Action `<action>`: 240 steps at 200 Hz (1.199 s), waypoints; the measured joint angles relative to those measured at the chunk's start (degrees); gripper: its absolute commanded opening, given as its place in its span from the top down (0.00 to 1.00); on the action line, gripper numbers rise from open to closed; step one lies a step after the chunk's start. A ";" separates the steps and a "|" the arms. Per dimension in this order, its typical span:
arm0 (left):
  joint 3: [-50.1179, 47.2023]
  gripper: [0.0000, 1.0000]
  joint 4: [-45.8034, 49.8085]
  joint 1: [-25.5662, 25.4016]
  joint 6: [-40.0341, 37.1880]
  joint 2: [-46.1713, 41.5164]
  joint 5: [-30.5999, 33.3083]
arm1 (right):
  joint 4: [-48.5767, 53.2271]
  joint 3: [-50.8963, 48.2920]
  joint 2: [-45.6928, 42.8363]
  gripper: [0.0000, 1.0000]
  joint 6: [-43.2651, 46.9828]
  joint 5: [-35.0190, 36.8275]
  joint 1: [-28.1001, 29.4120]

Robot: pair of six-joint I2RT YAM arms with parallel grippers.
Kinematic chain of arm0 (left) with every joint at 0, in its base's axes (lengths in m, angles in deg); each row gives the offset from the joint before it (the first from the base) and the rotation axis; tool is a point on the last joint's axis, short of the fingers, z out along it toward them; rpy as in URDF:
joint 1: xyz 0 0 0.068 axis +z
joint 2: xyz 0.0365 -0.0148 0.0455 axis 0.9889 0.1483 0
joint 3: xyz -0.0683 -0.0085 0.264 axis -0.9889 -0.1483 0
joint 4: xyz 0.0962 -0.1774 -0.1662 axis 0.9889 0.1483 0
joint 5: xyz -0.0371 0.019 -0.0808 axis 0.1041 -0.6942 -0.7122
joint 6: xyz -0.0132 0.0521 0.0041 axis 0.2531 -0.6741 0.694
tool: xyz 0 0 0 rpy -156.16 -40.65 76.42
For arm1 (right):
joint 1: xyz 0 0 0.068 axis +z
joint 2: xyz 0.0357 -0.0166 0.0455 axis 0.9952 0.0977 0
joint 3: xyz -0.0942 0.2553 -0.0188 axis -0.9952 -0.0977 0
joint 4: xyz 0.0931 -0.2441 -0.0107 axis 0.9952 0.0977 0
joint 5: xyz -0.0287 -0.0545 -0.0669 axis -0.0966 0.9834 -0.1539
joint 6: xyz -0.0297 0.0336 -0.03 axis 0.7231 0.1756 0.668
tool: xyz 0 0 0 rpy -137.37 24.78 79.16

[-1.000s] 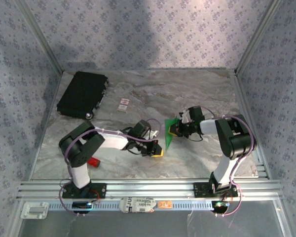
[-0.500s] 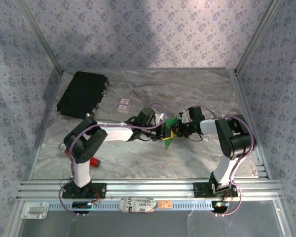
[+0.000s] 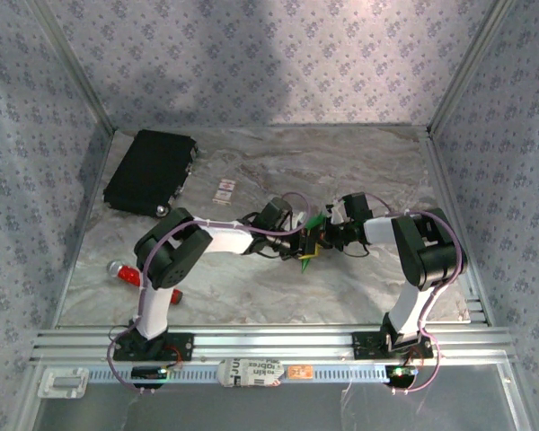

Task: Fold a paper plane with a square sheet of paper (pick it up from the middle)
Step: Fold the wing for the fifth time at the center of the table.

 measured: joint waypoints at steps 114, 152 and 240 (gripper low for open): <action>-3.32 0.97 -0.48 -1.09 -1.79 1.38 0.90 | 0.02 0.00 0.00 0.95 0.00 0.00 -0.02; -5.40 0.97 -3.61 -1.55 -1.60 0.68 2.19 | 0.04 0.00 0.00 0.95 0.00 0.02 -0.02; -10.67 0.98 -3.54 -3.19 -2.08 -3.50 4.74 | 0.17 0.07 0.00 0.95 0.20 0.15 -0.02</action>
